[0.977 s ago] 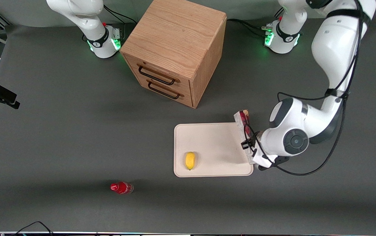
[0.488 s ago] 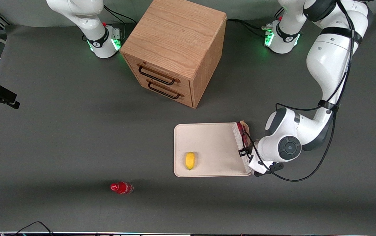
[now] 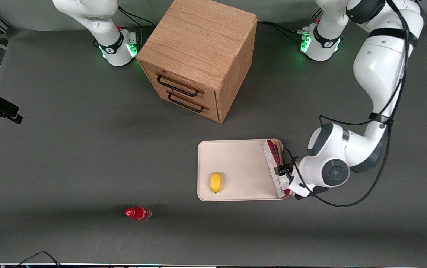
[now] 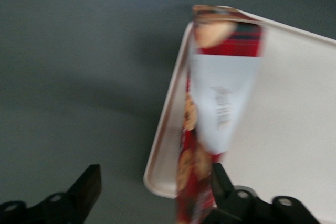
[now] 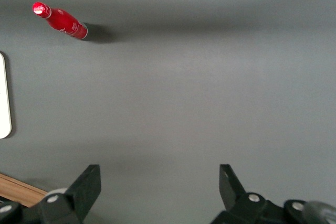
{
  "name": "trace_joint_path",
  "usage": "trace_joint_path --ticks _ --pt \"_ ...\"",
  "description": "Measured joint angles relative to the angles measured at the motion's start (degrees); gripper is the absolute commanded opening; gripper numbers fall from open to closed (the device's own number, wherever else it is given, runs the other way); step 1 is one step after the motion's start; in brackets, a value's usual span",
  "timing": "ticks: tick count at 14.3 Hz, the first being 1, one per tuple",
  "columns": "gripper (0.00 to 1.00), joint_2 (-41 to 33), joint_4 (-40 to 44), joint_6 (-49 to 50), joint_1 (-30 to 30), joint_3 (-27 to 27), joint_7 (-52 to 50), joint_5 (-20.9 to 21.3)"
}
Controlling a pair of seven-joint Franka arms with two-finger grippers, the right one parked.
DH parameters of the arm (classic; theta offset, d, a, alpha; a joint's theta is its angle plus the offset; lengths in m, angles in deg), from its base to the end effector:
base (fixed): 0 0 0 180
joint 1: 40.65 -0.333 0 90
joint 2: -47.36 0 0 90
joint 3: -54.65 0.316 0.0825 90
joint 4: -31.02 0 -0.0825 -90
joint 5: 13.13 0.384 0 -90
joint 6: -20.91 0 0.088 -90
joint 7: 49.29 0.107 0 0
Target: Place red cookie box on tray
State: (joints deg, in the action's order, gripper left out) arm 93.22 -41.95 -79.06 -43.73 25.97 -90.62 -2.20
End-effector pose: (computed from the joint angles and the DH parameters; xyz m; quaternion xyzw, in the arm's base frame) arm 0.6809 -0.2136 0.2954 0.9771 0.1515 -0.1488 0.0112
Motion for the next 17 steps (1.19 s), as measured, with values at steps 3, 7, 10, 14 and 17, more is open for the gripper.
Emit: trace_joint_path --ticks 3,7,10,14,17 --pt "1.0 -3.7 7.5 13.2 -2.0 -0.1 1.7 0.0" --pt "1.0 -14.4 12.2 27.6 -4.2 3.8 12.6 0.0" --pt "1.0 -23.2 12.0 35.6 -4.2 11.9 29.1 -0.2" --pt "1.0 -35.4 2.5 37.8 -4.2 21.0 40.8 -3.9" --pt "1.0 -47.1 -12.8 32.0 -4.2 23.5 42.6 -5.6"
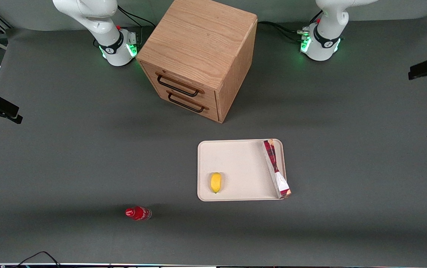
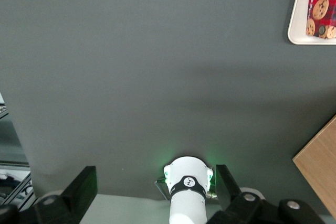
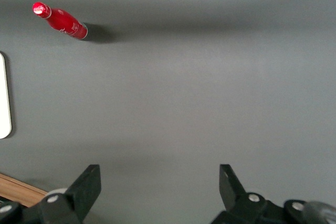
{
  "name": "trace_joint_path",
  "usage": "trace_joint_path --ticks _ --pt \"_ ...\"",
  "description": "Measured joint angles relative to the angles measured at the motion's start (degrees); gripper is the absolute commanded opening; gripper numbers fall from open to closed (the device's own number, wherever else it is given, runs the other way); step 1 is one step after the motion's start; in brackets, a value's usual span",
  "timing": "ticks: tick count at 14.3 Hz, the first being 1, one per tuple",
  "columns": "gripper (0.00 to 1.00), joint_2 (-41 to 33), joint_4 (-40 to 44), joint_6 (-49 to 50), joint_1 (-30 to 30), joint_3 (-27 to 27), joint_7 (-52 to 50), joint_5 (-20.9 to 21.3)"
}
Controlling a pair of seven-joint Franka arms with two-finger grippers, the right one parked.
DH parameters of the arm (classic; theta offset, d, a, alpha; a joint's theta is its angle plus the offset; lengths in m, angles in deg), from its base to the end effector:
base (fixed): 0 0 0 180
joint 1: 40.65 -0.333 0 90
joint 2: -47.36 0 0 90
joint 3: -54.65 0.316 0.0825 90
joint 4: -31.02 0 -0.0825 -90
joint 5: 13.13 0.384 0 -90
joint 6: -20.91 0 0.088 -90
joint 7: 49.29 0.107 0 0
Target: Place red cookie box on tray
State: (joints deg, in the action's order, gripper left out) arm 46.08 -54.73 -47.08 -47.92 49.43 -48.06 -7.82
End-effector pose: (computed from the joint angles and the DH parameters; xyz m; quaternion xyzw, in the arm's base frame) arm 0.5030 0.0296 0.6429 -0.9885 -0.0183 0.1445 0.0419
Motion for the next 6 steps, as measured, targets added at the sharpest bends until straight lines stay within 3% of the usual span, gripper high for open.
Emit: trace_joint_path --ticks 2,6 --pt "1.0 -4.5 -5.9 -2.1 0.8 0.0 0.1 -0.4" --pt "1.0 -4.5 -6.5 -3.1 3.4 0.4 0.1 -0.4"
